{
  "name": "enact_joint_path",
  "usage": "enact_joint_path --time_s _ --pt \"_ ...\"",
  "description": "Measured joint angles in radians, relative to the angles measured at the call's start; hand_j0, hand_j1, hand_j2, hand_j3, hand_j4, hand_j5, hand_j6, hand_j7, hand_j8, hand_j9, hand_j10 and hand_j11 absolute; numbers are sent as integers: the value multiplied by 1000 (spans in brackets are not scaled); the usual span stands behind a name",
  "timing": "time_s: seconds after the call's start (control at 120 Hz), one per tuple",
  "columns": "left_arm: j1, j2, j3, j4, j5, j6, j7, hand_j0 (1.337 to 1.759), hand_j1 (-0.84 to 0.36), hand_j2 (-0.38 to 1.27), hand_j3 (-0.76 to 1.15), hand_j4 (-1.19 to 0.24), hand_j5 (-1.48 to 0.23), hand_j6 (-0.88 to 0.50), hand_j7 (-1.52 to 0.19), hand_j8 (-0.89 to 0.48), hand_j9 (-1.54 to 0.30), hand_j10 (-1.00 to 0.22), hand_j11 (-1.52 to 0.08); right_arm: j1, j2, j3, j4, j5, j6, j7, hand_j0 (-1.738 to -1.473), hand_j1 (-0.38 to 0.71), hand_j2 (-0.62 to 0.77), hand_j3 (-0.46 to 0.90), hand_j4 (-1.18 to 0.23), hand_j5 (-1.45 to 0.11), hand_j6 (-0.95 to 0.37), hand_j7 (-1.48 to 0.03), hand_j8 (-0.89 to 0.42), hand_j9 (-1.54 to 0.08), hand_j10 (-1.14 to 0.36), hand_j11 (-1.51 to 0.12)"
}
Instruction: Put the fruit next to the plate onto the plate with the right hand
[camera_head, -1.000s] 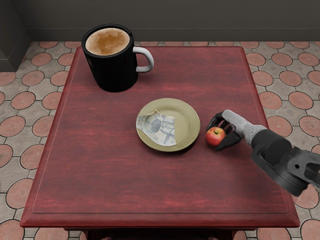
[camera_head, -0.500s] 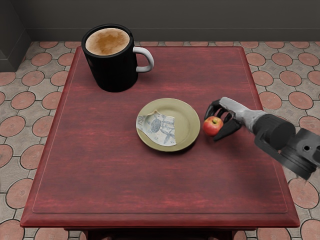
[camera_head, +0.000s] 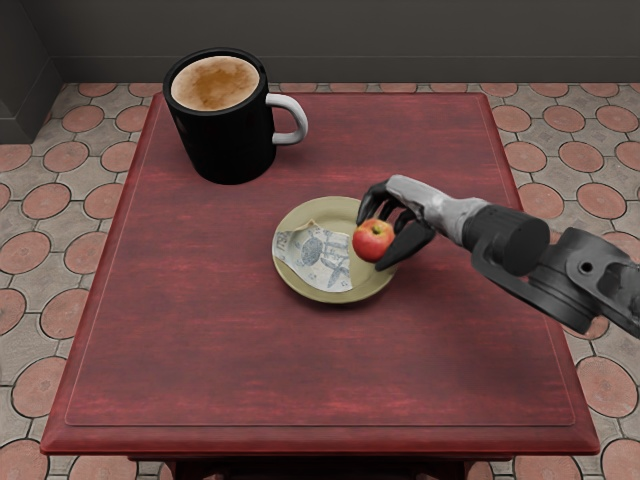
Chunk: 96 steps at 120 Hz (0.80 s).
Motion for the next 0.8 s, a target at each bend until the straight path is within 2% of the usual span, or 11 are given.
enact_joint_path --time_s 0.283,0.55,0.708,0.742,0.8 --pt "0 0 0 0 0 0 0 1658 349 0 0 -1 0 -1 0 -1 0 0 0 85 108 -37 -76 1 -4 0 -1648 124 124 -1 -636 -1174 -441 -1122 -457 -1156 -847 -1159" --pt "0 0 0 0 0 0 0 1658 349 0 0 0 0 -1 0 0 0 0 0 142 229 -82 -207 -8 -4 0 -1648 140 161 0 -628 -1177 -430 -1122 -449 -1154 -849 -1158" --pt "0 0 0 0 0 0 0 1658 349 0 0 0 0 -1 0 0 0 0 0 148 264 -107 -278 -14 -5 0 -1648 140 155 0 -625 -1176 -428 -1121 -449 -1152 -849 -1155" --pt "0 0 0 0 0 0 0 1658 349 0 0 0 0 -1 0 0 0 0 0 149 272 -110 -295 -16 -6 0 -1649 125 129 0 -625 -1103 -423 -1052 -442 -1080 -797 -1083" --pt "0 0 -1 0 0 0 0 1658 349 0 0 0 0 -1 0 -1 0 0 0 151 291 -118 -324 -19 -24 0 -1651 28 94 0 -487 -852 -336 -814 -350 -835 -617 -837"
